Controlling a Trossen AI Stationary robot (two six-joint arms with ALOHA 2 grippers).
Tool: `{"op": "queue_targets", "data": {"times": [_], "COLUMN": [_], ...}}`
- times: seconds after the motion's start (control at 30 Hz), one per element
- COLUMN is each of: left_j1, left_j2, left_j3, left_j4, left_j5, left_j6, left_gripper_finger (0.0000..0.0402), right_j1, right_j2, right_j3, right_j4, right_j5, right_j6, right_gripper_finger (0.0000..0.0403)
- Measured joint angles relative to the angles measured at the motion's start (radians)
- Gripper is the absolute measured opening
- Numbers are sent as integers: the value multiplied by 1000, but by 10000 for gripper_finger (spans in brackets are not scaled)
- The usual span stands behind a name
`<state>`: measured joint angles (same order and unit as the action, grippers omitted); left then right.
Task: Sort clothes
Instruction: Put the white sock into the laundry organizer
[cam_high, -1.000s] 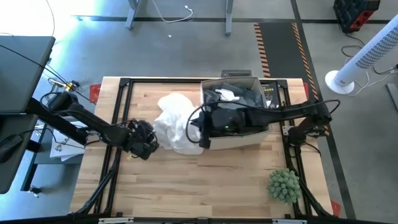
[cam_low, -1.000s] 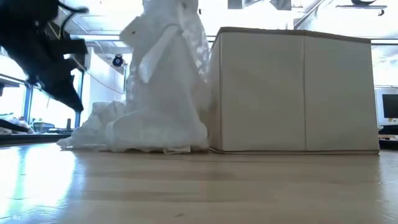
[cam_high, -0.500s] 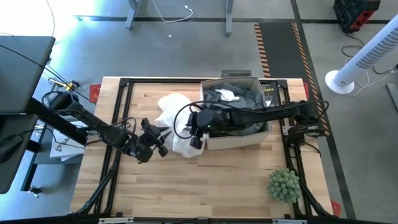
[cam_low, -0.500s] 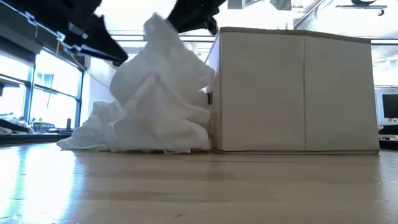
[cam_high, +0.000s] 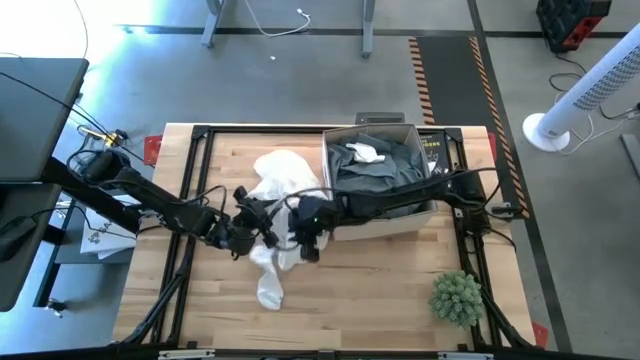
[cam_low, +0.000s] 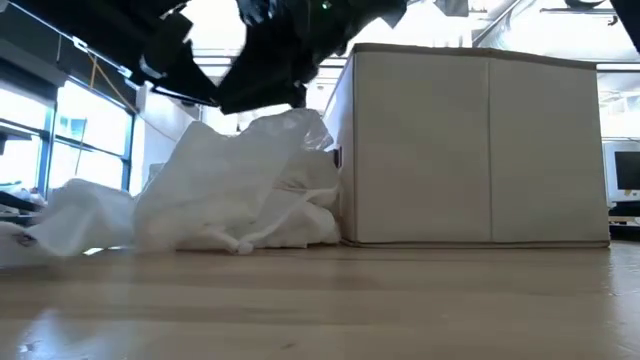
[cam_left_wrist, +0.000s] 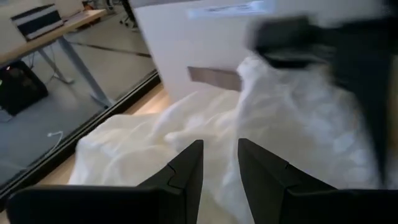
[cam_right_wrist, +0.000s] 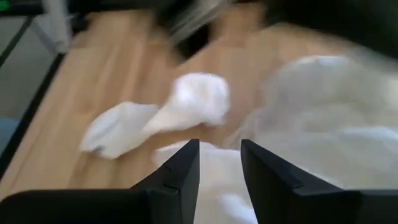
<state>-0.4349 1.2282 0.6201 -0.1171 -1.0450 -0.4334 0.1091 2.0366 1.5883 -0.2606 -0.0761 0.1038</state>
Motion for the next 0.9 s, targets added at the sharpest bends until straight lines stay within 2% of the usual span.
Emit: {"op": "queue_targets", "data": {"times": [0.27,0.37,0.43,0.57,0.7,0.9], "left_j1": [-50,-68,-73,-73,-73,-73], "left_j2": [-235,-345,-412,-514,-558,-554], "left_j3": [0,0,0,0,0,0], "left_j4": [-420,-565,-626,-679,-682,-691], "left_j5": [-7,13,36,83,98,98], "left_j6": [-299,-418,-472,-505,-497,-497], "left_gripper_finger": [99,99,99,99,99,99], "right_j1": [98,101,101,96,79,48], "right_j2": [86,169,240,406,565,597], "right_j3": [19,111,218,508,760,673], "right_j4": [179,156,96,-113,-284,-166], "right_j5": [15,14,-2,3,-3,-95], "right_j6": [-80,-80,-97,-167,-176,-171], "right_gripper_finger": [139,144,145,145,145,139]}}
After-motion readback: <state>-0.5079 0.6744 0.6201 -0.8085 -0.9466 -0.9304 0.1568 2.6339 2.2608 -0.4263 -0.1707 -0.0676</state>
